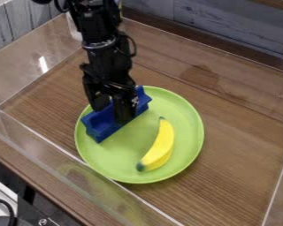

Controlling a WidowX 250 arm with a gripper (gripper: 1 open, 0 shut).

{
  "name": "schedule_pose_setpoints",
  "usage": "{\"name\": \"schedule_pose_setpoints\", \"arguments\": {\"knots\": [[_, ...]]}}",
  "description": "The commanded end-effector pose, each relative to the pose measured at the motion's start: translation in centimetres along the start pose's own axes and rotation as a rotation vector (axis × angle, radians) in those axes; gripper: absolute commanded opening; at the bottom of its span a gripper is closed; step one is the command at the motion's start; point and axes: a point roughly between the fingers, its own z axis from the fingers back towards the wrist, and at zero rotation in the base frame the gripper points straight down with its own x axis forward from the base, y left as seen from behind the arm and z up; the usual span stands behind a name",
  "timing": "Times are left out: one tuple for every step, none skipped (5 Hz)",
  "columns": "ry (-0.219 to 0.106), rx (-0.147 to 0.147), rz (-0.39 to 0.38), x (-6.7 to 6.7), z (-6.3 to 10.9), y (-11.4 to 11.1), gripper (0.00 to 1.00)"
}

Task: Remove the blue object from inside the green plate and put it on the table

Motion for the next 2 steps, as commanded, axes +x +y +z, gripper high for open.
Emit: {"name": "schedule_pose_setpoints", "arguments": {"knots": [[-0.017,0.008,0.004,0.25,0.00,0.27,1.00],[-0.014,0.007,0.007,0.29,-0.45,0.42,1.00]]}}
